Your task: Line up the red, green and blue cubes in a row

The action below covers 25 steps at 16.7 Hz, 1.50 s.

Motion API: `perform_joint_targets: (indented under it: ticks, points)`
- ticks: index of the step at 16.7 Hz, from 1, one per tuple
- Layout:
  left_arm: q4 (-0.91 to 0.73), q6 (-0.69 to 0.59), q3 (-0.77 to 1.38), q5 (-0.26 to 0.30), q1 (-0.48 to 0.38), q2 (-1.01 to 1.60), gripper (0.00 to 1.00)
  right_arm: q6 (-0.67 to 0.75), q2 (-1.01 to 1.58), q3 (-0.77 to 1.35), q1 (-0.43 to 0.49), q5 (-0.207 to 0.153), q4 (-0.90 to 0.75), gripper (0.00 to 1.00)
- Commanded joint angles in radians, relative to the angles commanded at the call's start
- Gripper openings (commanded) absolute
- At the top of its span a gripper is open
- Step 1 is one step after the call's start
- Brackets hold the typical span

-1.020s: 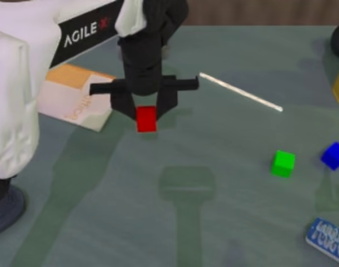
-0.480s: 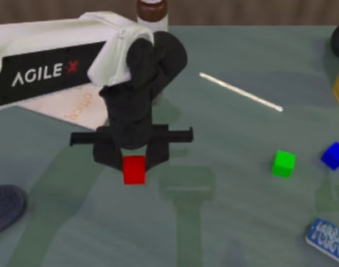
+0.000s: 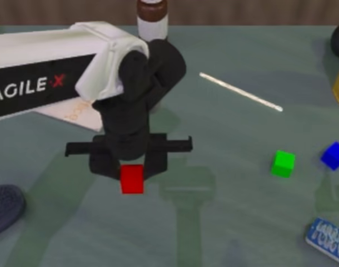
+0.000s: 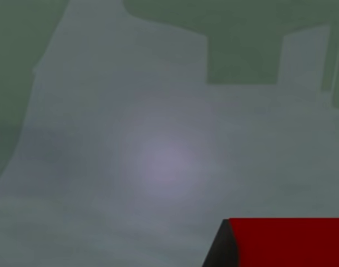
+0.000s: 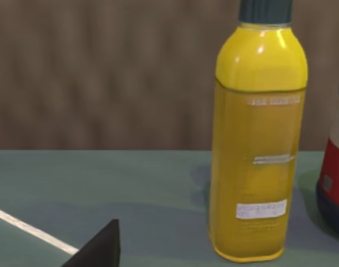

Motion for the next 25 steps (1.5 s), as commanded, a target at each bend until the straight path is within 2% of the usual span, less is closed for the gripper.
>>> perform_joint_targets:
  ticks: [3,9,14,25]
  points:
    - [0.041,-0.001,-0.029,-0.001,0.0,0.012,0.0,0.0,0.0,0.0,0.0,0.0,0.0,1.0]
    - [0.251,-0.003,-0.16,0.0,-0.006,0.082,0.0,0.0,0.0,0.0,0.0,0.0,0.0,1.0]
    - [0.267,-0.004,-0.173,0.001,-0.008,0.089,0.0,0.0,0.0,0.0,0.0,0.0,0.0,1.0]
    - [0.267,-0.004,-0.173,0.001,-0.008,0.089,0.83,0.0,0.0,0.0,0.0,0.0,0.0,1.0]
